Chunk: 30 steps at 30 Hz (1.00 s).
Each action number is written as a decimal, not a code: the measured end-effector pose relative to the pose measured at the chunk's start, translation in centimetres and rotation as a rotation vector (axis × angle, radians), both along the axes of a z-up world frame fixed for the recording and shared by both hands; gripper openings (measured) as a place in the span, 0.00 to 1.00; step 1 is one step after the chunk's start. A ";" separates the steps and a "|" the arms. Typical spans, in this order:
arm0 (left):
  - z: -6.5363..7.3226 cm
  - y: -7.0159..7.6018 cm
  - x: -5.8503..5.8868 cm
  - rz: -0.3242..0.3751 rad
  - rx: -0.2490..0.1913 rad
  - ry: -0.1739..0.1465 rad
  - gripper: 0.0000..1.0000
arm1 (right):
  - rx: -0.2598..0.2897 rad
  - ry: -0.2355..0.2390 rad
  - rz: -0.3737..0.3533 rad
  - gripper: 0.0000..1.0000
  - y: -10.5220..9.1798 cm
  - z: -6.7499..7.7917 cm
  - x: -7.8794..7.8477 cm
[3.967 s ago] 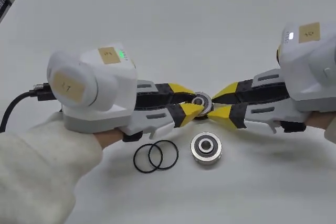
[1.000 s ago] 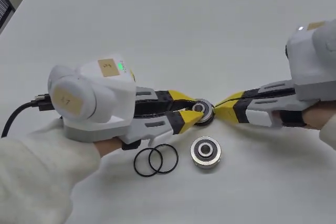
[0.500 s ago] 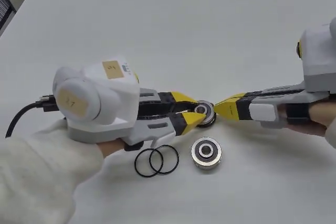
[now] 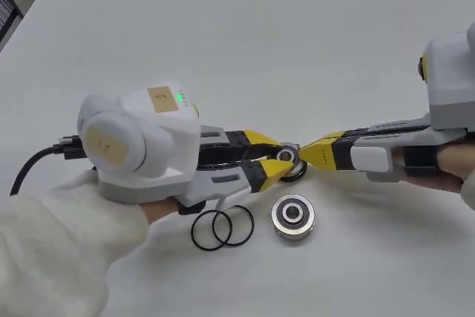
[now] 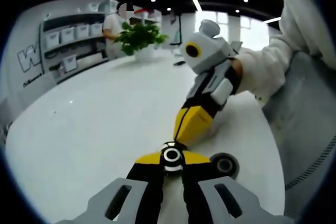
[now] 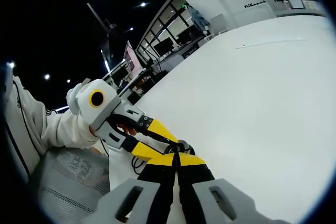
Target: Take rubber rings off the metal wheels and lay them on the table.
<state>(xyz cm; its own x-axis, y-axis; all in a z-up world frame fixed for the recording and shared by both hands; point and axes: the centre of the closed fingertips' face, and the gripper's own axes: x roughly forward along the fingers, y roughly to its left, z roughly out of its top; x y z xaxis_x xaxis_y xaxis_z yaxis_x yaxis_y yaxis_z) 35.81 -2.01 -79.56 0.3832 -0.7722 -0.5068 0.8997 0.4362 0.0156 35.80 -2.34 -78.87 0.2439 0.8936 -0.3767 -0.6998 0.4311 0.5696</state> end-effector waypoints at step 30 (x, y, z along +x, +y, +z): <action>0.0 -0.1 0.0 -0.003 0.022 -0.024 0.13 | 0.020 -0.048 0.046 0.00 0.8 1.3 -0.5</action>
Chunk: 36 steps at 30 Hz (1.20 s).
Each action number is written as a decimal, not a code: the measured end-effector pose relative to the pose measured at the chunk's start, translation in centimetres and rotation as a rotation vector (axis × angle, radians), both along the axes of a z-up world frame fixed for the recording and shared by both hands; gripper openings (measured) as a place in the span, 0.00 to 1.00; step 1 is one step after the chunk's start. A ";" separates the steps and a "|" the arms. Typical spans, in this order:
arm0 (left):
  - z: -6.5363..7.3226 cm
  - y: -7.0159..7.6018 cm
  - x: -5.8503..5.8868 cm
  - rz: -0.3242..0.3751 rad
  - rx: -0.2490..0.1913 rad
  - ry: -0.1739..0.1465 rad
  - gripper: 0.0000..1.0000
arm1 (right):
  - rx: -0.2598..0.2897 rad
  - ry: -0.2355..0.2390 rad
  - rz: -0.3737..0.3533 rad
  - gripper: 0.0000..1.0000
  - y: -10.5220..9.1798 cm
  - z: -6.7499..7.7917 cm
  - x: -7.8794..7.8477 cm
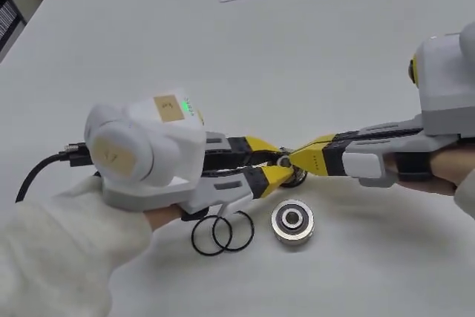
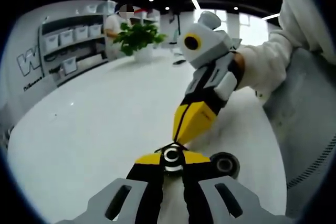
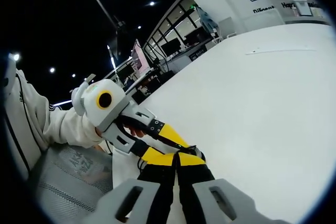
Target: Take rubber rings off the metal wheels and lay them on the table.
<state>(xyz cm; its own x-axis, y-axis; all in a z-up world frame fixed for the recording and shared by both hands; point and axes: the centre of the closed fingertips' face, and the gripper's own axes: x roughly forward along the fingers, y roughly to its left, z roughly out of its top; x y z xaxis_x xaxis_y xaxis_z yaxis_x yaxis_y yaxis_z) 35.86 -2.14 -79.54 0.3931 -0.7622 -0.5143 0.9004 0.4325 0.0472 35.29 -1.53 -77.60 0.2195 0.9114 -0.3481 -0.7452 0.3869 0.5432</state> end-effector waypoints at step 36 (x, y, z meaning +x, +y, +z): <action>8.7 3.3 -2.0 0.101 0.016 -0.020 0.52 | -0.046 -0.124 -0.013 0.00 -2.3 5.1 -1.6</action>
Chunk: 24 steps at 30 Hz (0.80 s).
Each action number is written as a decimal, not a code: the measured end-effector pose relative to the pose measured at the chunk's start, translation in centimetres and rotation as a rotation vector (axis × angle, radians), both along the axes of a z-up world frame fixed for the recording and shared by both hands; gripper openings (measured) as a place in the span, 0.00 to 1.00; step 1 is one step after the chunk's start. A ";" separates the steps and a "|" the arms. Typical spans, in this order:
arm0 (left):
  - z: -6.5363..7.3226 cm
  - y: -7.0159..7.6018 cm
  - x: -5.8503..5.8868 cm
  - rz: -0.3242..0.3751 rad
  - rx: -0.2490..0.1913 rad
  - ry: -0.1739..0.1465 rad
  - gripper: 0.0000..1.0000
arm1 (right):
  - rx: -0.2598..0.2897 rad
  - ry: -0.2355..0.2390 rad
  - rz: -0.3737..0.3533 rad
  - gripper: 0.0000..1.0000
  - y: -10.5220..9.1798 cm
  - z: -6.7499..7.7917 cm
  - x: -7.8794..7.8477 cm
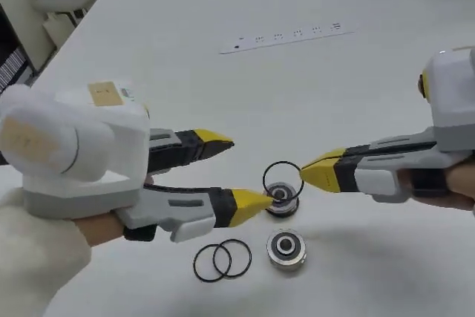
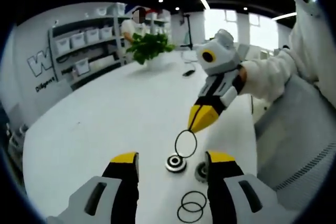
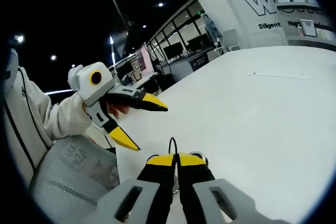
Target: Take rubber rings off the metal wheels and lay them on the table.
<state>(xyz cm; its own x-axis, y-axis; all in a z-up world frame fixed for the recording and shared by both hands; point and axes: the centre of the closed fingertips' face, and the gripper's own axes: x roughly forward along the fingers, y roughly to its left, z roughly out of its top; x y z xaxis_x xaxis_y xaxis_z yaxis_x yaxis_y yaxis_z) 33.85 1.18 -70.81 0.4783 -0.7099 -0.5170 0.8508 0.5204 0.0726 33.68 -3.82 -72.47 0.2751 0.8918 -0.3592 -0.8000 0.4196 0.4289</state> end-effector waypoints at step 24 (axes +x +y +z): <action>5.5 7.9 -5.1 0.077 0.053 -0.089 0.86 | -0.053 -0.135 -0.006 0.00 -1.5 7.3 -3.3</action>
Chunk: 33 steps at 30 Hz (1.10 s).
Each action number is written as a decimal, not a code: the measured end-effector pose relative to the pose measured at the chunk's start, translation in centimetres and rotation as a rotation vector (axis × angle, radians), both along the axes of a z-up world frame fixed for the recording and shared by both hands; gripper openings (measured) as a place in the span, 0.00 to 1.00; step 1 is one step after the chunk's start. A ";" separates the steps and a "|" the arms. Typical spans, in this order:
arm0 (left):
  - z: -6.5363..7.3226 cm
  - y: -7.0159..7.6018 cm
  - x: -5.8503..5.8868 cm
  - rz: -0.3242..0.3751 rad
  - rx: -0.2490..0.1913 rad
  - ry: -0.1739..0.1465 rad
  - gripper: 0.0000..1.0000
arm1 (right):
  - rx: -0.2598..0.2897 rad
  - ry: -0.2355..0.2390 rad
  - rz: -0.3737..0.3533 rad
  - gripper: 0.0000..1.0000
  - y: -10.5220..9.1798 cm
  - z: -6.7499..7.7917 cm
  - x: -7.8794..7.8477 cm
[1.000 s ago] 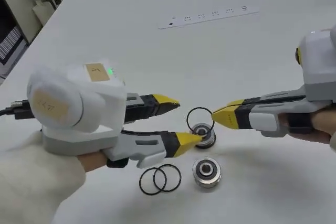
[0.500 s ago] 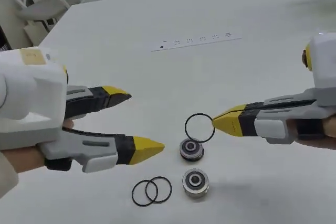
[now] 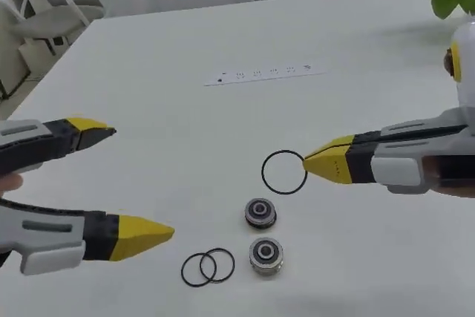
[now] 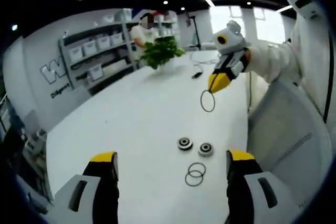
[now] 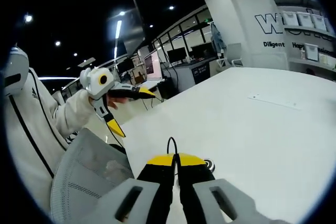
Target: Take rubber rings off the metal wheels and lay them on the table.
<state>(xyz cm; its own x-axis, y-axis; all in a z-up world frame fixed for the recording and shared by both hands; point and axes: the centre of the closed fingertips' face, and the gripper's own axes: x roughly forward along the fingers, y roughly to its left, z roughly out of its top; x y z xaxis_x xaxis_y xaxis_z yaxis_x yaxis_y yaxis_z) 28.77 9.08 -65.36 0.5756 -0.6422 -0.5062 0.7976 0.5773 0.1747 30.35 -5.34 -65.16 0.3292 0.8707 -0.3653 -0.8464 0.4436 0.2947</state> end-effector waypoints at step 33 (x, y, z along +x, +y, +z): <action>-4.3 7.7 -3.6 0.130 -0.022 0.079 0.87 | -0.118 -0.023 0.097 0.00 6.0 -0.1 -2.7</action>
